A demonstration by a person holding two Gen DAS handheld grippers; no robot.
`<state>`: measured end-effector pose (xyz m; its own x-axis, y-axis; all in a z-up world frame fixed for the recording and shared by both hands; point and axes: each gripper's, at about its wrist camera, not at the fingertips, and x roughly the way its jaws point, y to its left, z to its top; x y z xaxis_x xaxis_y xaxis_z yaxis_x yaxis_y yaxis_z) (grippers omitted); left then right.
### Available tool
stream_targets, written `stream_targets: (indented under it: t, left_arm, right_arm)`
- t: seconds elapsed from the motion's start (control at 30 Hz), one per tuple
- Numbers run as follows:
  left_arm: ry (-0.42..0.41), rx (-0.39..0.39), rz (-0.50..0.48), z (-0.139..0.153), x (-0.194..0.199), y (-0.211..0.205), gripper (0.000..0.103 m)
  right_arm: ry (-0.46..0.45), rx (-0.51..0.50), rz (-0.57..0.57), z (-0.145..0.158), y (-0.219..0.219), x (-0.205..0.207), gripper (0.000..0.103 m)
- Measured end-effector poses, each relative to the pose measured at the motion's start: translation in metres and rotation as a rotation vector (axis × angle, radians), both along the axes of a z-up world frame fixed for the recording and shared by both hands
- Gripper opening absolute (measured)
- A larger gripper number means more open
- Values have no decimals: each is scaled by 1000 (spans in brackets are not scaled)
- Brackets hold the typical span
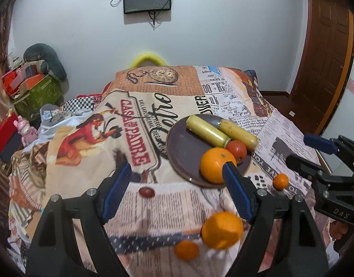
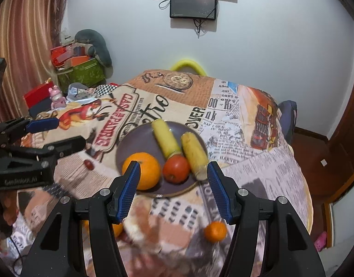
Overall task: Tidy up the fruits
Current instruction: 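Grasp the large orange with the right tool while the left tool grasps a tangerine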
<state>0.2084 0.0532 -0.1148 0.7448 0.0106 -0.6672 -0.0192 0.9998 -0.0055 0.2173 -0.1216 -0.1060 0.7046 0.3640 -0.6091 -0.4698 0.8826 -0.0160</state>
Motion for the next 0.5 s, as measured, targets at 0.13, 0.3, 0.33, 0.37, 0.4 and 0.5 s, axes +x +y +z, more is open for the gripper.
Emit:
stream_targets:
  t: [0.13, 0.3, 0.33, 0.37, 0.4, 0.5]
  left_arm:
    - [-2, -1, 21, 3, -25, 9, 86]
    - [-1, 21, 46, -1, -51, 19, 92]
    - [3, 21, 49, -3, -54, 21, 93]
    - [9, 19, 53, -5, -56, 24, 93]
    - [18, 18, 57, -8, -58, 27, 94]
    - [51, 19, 66, -20, -61, 34, 94]
  right_arm:
    - [11, 1, 8, -3, 1, -21, 56]
    - [34, -1, 27, -12, 7, -40, 56]
    - [40, -5, 29, -15, 8, -43, 56]
    - [46, -11, 31, -19, 10, -46, 56]
    - [52, -12, 33, -23, 12, -47, 56]
    - [98, -1, 45, -36, 14, -53, 57]
